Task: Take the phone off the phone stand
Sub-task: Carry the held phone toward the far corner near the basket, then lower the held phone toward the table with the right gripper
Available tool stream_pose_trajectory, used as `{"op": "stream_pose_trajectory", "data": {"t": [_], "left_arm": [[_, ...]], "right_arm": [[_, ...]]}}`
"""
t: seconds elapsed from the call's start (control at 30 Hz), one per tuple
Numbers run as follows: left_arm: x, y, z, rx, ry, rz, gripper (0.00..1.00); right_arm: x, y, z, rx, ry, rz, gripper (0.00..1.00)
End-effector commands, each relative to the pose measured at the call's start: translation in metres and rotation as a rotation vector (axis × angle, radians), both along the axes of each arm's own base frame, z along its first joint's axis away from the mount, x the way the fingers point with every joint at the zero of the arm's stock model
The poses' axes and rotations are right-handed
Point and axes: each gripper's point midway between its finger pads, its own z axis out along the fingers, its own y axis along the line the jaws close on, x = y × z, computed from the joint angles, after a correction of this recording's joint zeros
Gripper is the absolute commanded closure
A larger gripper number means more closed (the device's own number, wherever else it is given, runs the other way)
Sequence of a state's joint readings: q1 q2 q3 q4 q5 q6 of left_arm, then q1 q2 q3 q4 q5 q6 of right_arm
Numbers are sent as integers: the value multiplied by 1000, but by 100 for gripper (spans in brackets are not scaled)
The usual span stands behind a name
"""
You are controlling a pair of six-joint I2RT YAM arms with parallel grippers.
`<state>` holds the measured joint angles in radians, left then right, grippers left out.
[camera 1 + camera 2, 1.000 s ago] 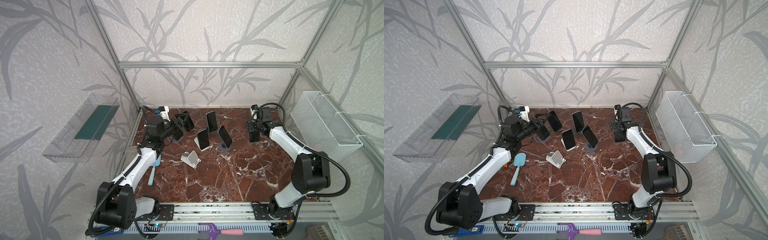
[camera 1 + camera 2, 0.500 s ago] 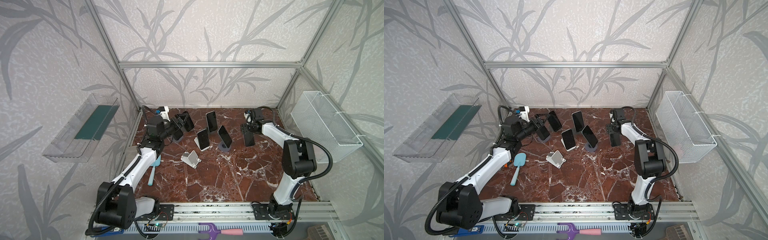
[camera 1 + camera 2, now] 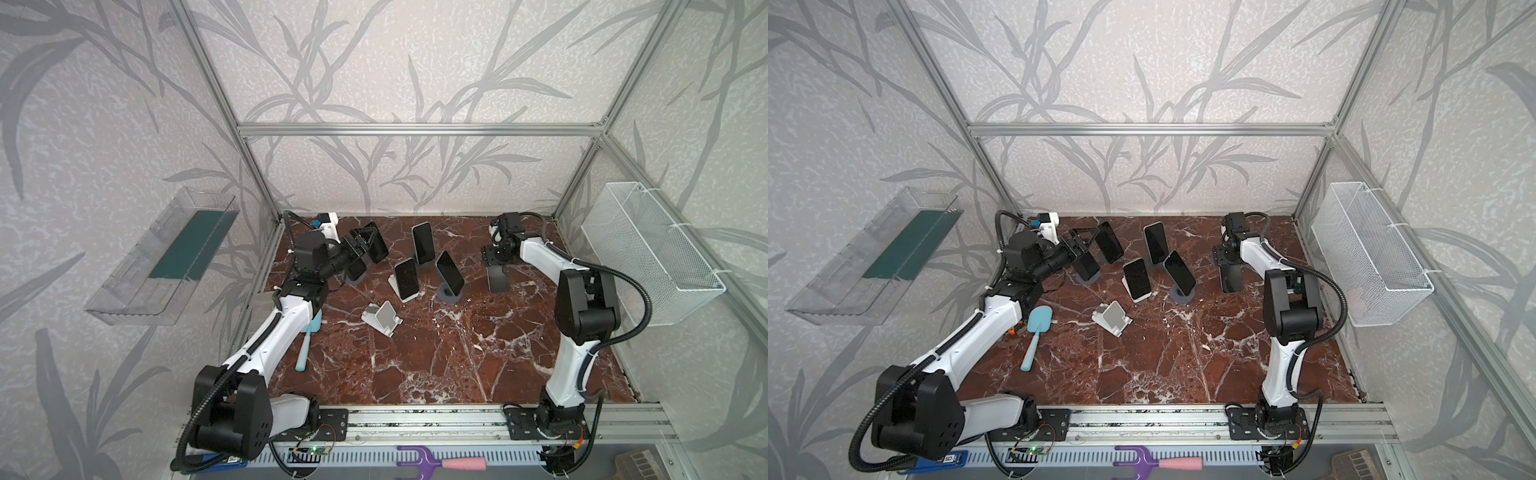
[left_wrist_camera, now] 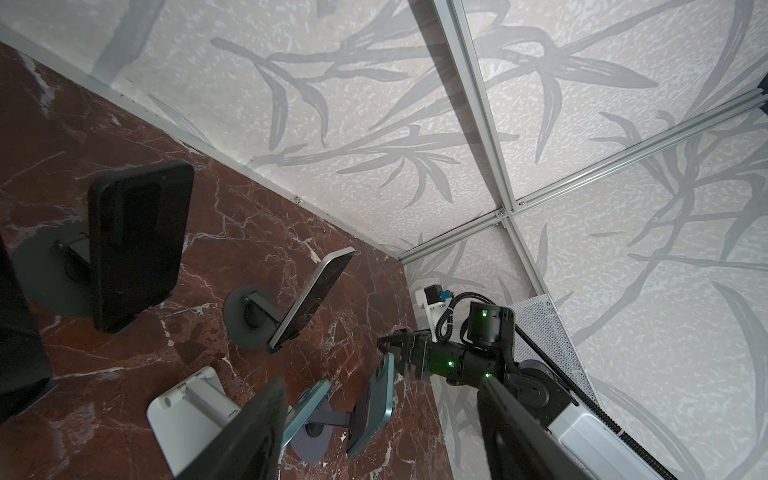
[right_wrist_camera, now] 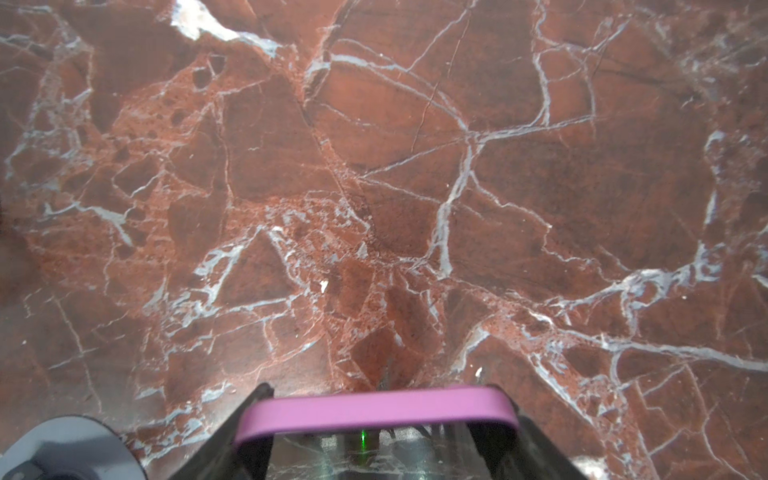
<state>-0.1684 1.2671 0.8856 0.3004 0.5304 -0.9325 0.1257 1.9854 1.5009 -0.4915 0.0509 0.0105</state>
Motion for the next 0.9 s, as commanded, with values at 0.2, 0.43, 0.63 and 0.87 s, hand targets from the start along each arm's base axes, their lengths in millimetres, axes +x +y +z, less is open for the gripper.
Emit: {"op": "stream_pose_trajectory", "data": {"t": [0.2,0.43,0.63,0.87], "left_arm": [[-3,-3,26,-28,-62,-24,27],[-6,-6,27,-34,-63,-35,27],[-15,-17,37,-5,-89,-75,28],[-15,-25,30,10,-65,-108,29]], "right_arm": [[-10,-3,-2,-7,101,-24,35],[-17,-6,-12,-37,179,-18,36],[-27,-5,-17,-58,219,6,34],[-30,-3,-28,-53,268,19,33]]}}
